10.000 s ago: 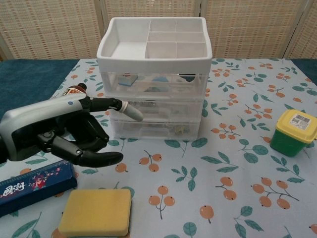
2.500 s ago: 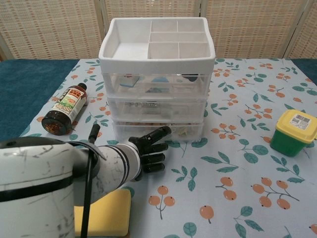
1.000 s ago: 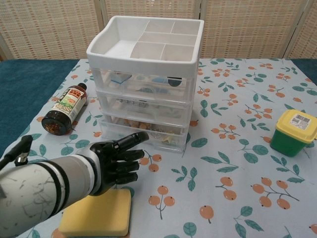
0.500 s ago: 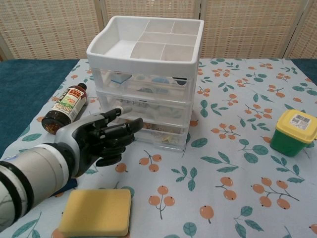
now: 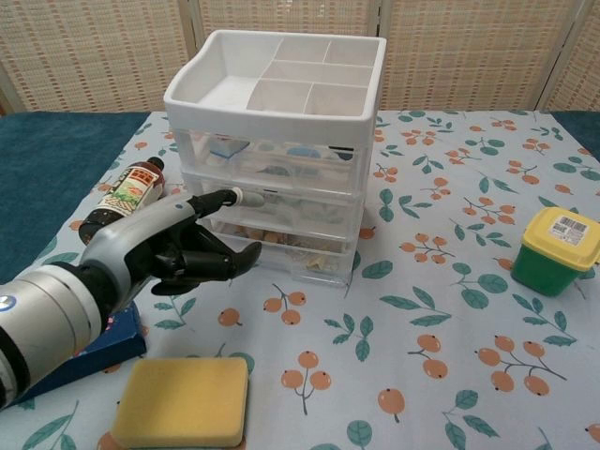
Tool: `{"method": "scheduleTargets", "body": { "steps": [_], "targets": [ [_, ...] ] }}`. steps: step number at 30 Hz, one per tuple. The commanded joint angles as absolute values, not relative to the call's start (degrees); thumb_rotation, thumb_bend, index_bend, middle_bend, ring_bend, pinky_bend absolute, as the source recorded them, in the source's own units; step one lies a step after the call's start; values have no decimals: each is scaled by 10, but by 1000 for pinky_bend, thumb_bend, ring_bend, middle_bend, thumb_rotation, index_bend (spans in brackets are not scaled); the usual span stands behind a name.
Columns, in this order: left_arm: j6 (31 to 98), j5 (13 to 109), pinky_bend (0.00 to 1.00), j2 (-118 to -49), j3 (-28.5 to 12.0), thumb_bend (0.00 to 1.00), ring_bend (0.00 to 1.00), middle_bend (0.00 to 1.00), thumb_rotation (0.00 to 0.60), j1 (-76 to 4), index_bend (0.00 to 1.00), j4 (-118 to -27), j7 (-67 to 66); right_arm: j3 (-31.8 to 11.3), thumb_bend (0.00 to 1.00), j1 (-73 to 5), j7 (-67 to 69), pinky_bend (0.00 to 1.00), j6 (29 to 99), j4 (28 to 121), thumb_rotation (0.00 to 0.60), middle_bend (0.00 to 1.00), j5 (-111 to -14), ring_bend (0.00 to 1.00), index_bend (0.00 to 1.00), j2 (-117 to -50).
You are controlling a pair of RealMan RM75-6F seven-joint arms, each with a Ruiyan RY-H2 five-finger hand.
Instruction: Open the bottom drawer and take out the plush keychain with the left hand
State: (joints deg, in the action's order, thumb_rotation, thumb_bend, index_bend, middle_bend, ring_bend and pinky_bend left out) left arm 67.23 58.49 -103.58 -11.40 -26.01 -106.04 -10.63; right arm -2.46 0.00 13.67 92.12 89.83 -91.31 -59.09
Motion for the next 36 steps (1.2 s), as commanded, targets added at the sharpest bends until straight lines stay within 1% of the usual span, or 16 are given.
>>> {"method": "scheduleTargets", "body": {
  "steps": [1, 6, 17, 26, 31, 36],
  "targets": [
    [669, 617, 1000, -1020, -104, 423, 1000, 922, 600, -285, 169, -1028, -163, -25, 350, 1, 137, 50, 922, 898, 600, 188, -912, 96, 14, -591],
    [666, 636, 1000, -1013, -97, 423, 1000, 923, 600, -303, 176, -999, -206, -24, 350, 1, 137, 50, 921, 898, 600, 188, -912, 96, 14, -591],
    [660, 631, 1000, -1029, -84, 423, 1000, 922, 600, -317, 170, -944, -249, -24, 350, 2, 137, 50, 920, 897, 600, 188, -908, 97, 13, -591],
    [653, 625, 1000, -1036, -85, 423, 1000, 922, 600, -333, 170, -911, -284, -24, 350, 3, 138, 50, 919, 895, 600, 188, -907, 96, 14, -592],
    [638, 605, 1000, -1029, -83, 423, 1000, 922, 600, -345, 181, -912, -322, -24, 350, 4, 140, 50, 919, 893, 600, 188, -905, 96, 14, -593],
    [644, 604, 1000, -1030, -80, 423, 1000, 922, 600, -352, 190, -913, -350, -25, 350, 4, 143, 50, 919, 890, 600, 188, -904, 97, 14, -594]
  ]
}}
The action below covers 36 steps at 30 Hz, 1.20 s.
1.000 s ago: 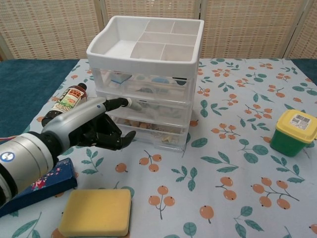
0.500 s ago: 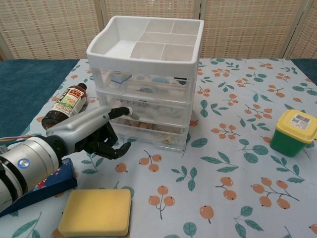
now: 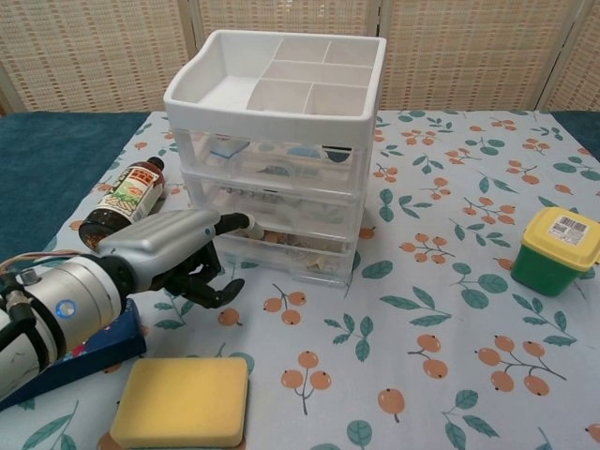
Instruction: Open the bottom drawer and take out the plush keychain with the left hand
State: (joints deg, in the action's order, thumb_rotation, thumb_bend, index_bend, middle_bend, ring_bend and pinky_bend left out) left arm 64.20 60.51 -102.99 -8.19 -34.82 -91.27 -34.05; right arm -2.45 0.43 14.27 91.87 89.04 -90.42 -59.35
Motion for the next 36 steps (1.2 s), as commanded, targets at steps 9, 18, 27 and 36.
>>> {"method": "scheduleTargets", "body": {
  "steps": [9, 18, 27, 36],
  "targets": [
    [651, 608, 1000, -1028, -71, 423, 1000, 922, 600, -360, 263, -913, -382, -25, 350, 4, 148, 50, 917, 885, 600, 188, -903, 96, 13, -596],
    [663, 613, 1000, -1014, -57, 423, 1000, 922, 600, -361, 341, -942, -413, -25, 351, 4, 153, 50, 917, 880, 600, 188, -903, 96, 14, -598],
    [665, 603, 1000, -990, -38, 423, 1000, 922, 600, -361, 375, -990, -448, -25, 351, 4, 159, 50, 918, 875, 600, 188, -904, 96, 14, -599],
    [665, 579, 1000, -961, -19, 423, 1000, 922, 600, -368, 394, -1046, -499, -25, 351, 5, 162, 50, 920, 873, 600, 188, -905, 96, 14, -599]
  ]
}}
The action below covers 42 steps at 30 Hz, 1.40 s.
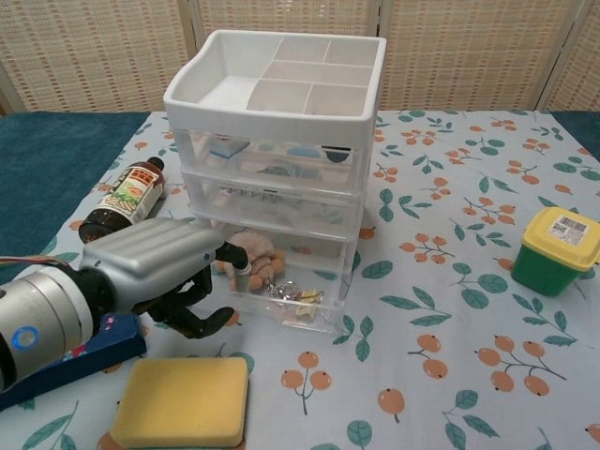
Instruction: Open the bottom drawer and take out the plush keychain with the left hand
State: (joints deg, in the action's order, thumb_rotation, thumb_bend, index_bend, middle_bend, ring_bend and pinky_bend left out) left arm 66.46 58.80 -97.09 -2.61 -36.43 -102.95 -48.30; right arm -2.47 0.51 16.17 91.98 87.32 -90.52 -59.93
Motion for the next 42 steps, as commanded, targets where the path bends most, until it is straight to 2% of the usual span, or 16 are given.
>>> {"method": "scheduleTargets", "body": {
  "steps": [1, 10, 19, 21, 24, 28, 31, 36, 42],
  "targets": [
    [666, 576, 1000, -957, -17, 423, 1000, 922, 600, -369, 394, -1055, -504, -25, 351, 5, 162, 50, 920, 873, 600, 188, -906, 96, 14, -599],
    [671, 556, 1000, -937, -7, 423, 1000, 922, 600, -377, 395, -1096, -530, -24, 351, 7, 164, 50, 923, 872, 600, 188, -907, 96, 14, -599],
    [671, 565, 1000, -912, 0, 423, 1000, 913, 600, -380, 170, -1134, -513, -25, 353, 9, 164, 50, 927, 874, 600, 188, -908, 96, 14, -597],
    [676, 587, 1000, -906, 2, 423, 1000, 912, 600, -377, 172, -1138, -500, -25, 353, 9, 163, 50, 928, 874, 600, 188, -909, 96, 14, -596],
    [680, 633, 1000, -894, 4, 423, 1000, 912, 600, -375, 226, -1134, -477, -25, 354, 10, 163, 50, 930, 874, 600, 188, -909, 97, 13, -595],
    [671, 721, 1000, -880, 2, 420, 1000, 912, 600, -386, 306, -1099, -439, -24, 354, 11, 162, 50, 932, 876, 600, 188, -910, 96, 14, -594],
    [669, 781, 1000, -876, -5, 416, 1000, 912, 600, -397, 324, -1055, -413, -24, 355, 11, 161, 50, 933, 877, 600, 188, -911, 96, 14, -593],
    [660, 869, 1000, -885, -12, 406, 1000, 914, 600, -422, 338, -965, -355, -24, 355, 14, 160, 50, 936, 879, 600, 188, -910, 96, 14, -591],
    [648, 936, 1000, -896, -2, 323, 1000, 915, 600, -444, 311, -868, -316, -24, 355, 16, 158, 50, 936, 880, 600, 188, -908, 97, 14, -589]
  ]
}}
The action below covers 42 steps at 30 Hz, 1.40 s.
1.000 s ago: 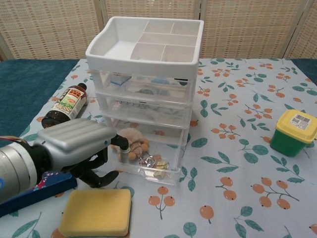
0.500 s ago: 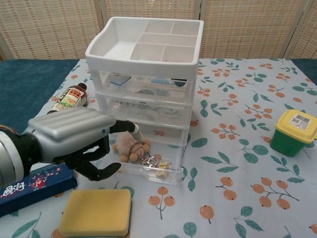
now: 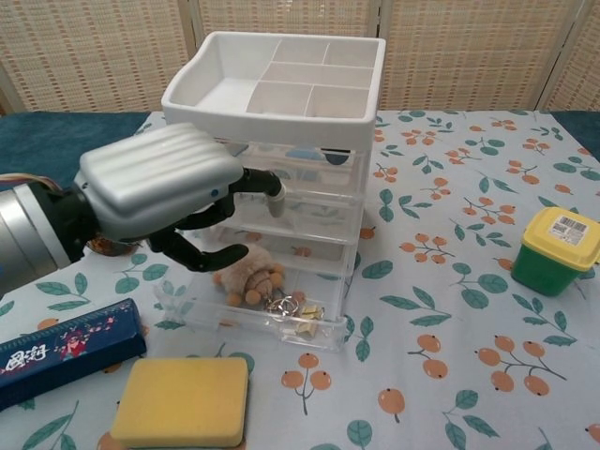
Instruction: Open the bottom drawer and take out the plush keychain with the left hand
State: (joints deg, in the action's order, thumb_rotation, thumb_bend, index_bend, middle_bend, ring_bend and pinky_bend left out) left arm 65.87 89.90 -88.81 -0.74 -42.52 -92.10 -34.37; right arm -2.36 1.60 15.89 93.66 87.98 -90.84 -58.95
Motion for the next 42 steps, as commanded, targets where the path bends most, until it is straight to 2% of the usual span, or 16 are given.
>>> {"method": "scheduleTargets", "body": {
  "steps": [1, 14, 23, 32, 42],
  "targets": [
    [646, 943, 1000, -898, 0, 310, 1000, 915, 600, -446, 304, -859, -315, -24, 355, 16, 158, 50, 936, 880, 600, 188, -907, 96, 14, -589],
    [670, 1075, 1000, -946, 26, 258, 1000, 915, 600, -494, 291, -672, -276, -24, 355, 18, 151, 50, 934, 886, 600, 188, -904, 96, 13, -588],
    [657, 1108, 1000, -957, 42, 206, 1000, 915, 600, -516, 268, -608, -278, -24, 355, 18, 147, 50, 933, 890, 600, 188, -903, 96, 14, -587],
    [638, 1103, 1000, -961, 44, 206, 1000, 915, 600, -519, 244, -577, -298, -25, 355, 19, 143, 50, 931, 892, 600, 188, -900, 96, 14, -586],
    [577, 1074, 1000, -934, 43, 196, 1000, 914, 600, -522, 222, -630, -347, -25, 355, 19, 143, 50, 929, 891, 600, 188, -900, 96, 13, -587]
  ]
}}
